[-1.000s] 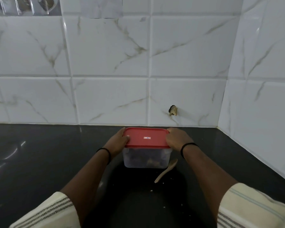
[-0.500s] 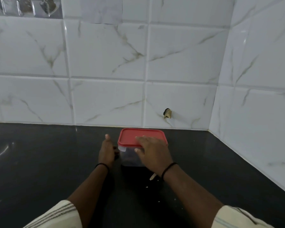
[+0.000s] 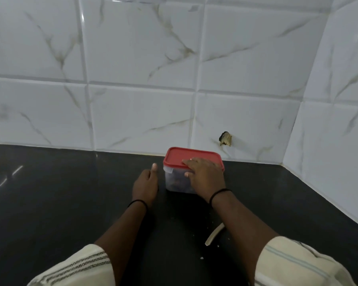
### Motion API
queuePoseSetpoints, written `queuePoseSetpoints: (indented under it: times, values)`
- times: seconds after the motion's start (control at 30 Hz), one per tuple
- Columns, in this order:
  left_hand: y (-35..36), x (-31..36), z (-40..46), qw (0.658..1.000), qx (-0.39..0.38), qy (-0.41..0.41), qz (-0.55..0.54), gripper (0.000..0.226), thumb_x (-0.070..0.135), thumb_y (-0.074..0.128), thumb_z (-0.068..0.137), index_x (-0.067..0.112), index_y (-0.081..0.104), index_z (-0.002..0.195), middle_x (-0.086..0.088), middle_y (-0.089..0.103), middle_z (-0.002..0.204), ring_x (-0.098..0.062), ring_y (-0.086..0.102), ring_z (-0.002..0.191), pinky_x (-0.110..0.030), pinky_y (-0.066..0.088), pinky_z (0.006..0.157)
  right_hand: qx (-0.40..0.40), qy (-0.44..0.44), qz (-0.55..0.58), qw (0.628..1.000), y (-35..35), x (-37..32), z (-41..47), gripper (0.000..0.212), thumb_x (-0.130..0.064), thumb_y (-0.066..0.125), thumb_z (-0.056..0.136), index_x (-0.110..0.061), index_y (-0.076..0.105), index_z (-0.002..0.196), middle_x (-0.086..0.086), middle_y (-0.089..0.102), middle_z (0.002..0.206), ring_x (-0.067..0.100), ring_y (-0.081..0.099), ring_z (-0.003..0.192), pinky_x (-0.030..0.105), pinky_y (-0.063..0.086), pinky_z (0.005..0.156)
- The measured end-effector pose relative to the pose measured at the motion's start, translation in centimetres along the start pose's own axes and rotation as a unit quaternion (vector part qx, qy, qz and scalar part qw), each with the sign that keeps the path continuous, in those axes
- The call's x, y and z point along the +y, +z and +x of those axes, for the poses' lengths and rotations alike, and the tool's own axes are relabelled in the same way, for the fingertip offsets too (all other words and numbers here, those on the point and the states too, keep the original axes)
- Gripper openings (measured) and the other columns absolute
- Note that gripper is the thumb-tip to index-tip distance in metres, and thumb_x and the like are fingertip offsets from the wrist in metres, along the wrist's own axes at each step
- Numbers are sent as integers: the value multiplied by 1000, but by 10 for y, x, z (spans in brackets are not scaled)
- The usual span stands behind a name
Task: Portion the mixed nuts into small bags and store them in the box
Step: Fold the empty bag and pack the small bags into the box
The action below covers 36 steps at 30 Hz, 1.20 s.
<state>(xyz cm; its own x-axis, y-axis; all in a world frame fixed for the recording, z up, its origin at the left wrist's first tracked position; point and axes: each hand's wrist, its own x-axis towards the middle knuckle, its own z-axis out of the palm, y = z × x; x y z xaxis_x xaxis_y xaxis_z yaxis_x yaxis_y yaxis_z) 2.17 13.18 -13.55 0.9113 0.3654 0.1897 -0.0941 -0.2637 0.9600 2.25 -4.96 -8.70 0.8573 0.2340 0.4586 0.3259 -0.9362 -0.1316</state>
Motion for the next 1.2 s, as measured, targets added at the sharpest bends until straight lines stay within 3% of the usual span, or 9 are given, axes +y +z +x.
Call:
queuePoseSetpoints:
  times: [0.27,0.47,0.6,0.67,0.8,0.9,1.0,1.1,1.2]
  values:
    - [17,-16,41,999,-12,41,31,80,80,32,78,5,57,89,-11,65,87,-30,64,84,-51,54,81,17,1,8,1000,29,28,56,43,-40,59,94,-38,54,137,-8,58,138,18,50,128,44,33,113]
    - [19,-20,47,998,-11,47,34,70,73,38,85,7,58,88,-12,65,88,-31,63,85,-52,54,81,-3,7,13,1000,34,36,74,43,-40,56,96,-36,52,139,-7,55,142,19,48,131,45,31,115]
    - [17,-19,44,999,-14,46,25,71,73,38,84,4,57,87,-14,65,87,-32,63,83,-53,54,80,-35,3,-31,999,28,35,70,54,-42,55,97,-38,39,148,-1,34,159,25,29,146,47,20,121]
    - [16,-18,43,999,-18,42,20,75,75,37,82,2,56,88,-17,64,88,-33,62,81,-53,55,79,16,0,-19,1000,25,35,58,60,-40,56,96,-33,35,151,3,24,163,28,19,150,46,14,123]
    - [14,-13,38,998,-16,47,35,68,64,38,92,-1,57,91,-18,63,89,-35,61,86,-47,52,77,119,8,56,991,5,38,24,32,-28,58,94,-20,59,125,4,58,131,23,51,121,35,41,101]
    - [11,-8,31,996,-19,58,61,61,56,41,96,-2,55,86,-18,62,85,-34,60,82,-43,49,73,30,-15,63,997,-17,44,-7,11,-31,55,97,-23,61,93,-3,62,94,14,55,87,28,44,74]
    - [8,-4,21,990,-33,81,111,53,51,42,98,5,51,75,-13,55,74,-26,52,68,-38,43,64,-25,26,-22,999,-42,45,-34,33,-45,50,97,-27,46,69,-6,54,75,16,56,74,30,39,63]
    - [5,0,4,975,-59,111,185,44,49,43,98,15,51,71,-2,52,70,-15,48,63,-30,39,57,-96,131,-92,982,-63,38,-58,46,-64,43,93,-23,53,74,0,63,87,23,64,86,30,46,68]
    - [1,-3,-6,963,-80,120,226,40,53,45,96,17,63,91,0,60,88,-12,56,77,-29,45,67,-203,179,-91,959,-74,25,-80,54,-68,48,88,-19,63,74,0,70,82,19,67,80,33,55,82]
